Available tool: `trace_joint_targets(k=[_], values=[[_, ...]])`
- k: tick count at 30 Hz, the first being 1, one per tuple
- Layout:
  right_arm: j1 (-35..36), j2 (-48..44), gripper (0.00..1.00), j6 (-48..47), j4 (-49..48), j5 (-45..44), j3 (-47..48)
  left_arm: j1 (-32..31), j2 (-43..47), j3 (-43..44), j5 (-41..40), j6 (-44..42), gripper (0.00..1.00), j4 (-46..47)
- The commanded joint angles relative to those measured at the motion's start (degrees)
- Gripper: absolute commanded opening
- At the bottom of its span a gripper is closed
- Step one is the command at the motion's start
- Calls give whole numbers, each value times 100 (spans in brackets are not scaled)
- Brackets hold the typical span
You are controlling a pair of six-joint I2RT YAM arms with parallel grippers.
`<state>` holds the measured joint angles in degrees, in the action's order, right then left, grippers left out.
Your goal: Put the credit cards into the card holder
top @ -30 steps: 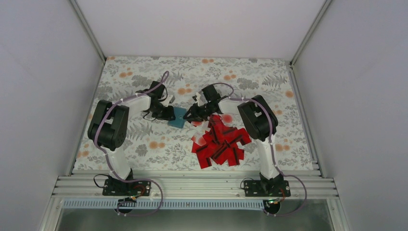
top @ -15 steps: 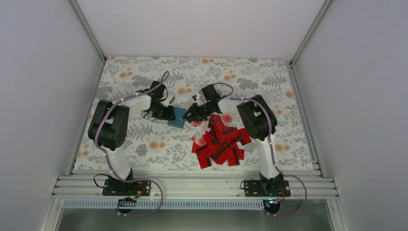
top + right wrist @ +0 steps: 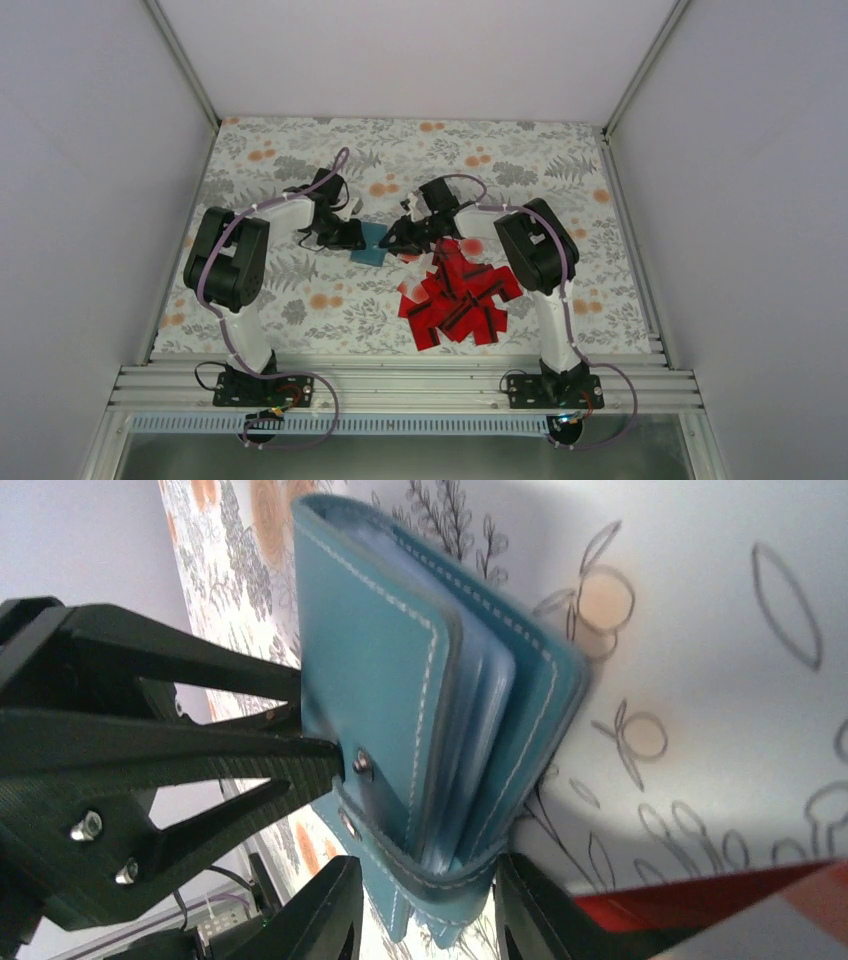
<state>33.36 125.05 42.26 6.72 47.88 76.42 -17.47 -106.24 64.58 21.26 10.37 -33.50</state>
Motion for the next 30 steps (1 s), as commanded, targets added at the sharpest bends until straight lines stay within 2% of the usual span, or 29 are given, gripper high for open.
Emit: trace_joint_targets(k=[1, 9, 30], values=[[170, -277, 35, -4, -119, -37, -269, -133, -211, -226, 185, 311, 29, -61], [170, -268, 24, 71, -178, -86, -247, -134, -218, -236, 252, 369, 28, -61], [296, 267, 25, -84, 159, 182, 567, -313, -362, -49, 199, 281, 28, -139]])
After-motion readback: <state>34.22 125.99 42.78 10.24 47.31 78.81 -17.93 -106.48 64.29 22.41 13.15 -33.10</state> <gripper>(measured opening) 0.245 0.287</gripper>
